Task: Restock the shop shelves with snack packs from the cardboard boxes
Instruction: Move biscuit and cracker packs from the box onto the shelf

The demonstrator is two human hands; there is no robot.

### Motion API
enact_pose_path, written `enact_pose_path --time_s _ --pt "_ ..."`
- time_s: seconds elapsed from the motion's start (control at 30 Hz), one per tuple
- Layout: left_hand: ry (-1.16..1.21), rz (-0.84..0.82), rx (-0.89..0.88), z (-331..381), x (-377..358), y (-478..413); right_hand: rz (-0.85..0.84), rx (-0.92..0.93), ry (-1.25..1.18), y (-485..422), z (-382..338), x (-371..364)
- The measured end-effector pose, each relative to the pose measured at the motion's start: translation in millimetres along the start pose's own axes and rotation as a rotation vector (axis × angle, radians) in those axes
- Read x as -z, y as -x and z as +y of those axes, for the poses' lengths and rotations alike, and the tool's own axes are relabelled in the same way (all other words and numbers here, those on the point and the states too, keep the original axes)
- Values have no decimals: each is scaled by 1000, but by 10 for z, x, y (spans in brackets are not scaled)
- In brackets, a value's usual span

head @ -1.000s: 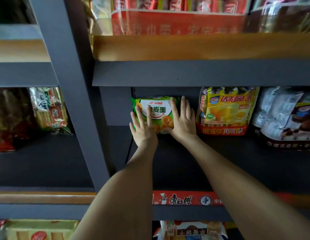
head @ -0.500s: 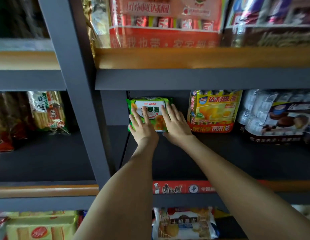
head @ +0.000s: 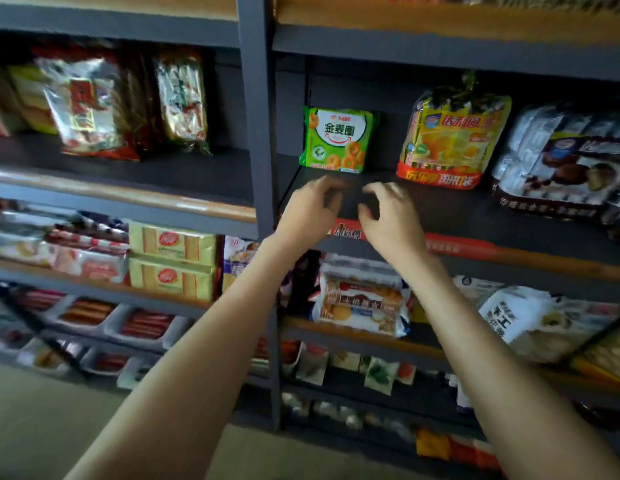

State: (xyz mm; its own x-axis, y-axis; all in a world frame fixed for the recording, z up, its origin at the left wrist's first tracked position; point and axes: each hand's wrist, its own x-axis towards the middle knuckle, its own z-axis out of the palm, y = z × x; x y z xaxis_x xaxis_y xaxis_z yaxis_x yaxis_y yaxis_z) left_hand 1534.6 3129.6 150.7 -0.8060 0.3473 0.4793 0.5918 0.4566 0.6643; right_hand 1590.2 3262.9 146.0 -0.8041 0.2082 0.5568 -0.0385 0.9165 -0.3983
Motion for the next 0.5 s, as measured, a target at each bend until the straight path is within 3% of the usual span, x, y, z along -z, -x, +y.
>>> enact_pose_path --time_s 0.17,0.33,0.5 --pt "31 -24 96 -306 482 846 -29 93 -218 650 -653 -448" --pt "38 -11 550 -1125 961 1766 -362 76 -356 1184 -1419 -1215" --pt "-3 176 926 -1986 1882 2983 -658 171 -393 1616 -2475 -2019"
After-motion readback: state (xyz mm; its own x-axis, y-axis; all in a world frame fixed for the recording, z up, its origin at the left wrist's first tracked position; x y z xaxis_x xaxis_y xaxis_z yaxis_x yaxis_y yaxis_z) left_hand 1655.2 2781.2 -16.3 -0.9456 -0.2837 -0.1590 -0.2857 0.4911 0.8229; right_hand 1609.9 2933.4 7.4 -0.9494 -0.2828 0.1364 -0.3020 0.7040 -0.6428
